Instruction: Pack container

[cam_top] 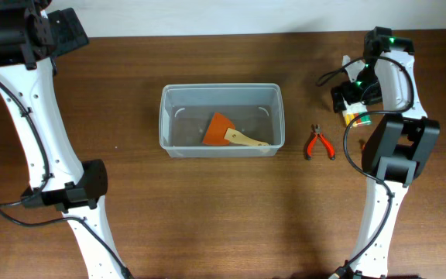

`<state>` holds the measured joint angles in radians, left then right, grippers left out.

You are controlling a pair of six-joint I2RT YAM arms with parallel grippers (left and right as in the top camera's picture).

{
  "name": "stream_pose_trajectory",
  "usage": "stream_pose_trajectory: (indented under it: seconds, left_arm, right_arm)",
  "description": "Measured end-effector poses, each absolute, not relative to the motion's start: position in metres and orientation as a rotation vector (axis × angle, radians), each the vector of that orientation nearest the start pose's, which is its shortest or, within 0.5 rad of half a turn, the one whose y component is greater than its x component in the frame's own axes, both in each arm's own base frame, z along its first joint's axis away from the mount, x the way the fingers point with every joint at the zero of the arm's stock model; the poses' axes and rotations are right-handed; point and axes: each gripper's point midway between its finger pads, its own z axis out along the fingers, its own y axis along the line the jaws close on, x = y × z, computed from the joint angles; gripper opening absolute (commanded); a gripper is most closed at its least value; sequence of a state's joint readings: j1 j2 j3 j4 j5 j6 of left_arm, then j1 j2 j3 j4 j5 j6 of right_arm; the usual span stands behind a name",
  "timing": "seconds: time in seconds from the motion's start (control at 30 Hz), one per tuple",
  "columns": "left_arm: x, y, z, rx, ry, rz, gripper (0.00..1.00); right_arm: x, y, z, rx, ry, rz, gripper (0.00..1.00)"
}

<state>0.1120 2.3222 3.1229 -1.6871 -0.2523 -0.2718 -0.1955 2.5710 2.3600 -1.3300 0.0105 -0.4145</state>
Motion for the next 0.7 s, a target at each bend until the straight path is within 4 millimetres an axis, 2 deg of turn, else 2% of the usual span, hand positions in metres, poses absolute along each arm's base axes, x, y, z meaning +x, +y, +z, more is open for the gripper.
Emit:
stream_pose_trajectory:
  seconds: [0.7]
  left_arm:
    - [0.4719,0.0962,0.3378,-0.571,2.365,0.238,0.99]
  right_arm:
    - [0.4900,-0.1049,0.0162,-0.312,3.114,-0.079,0.99]
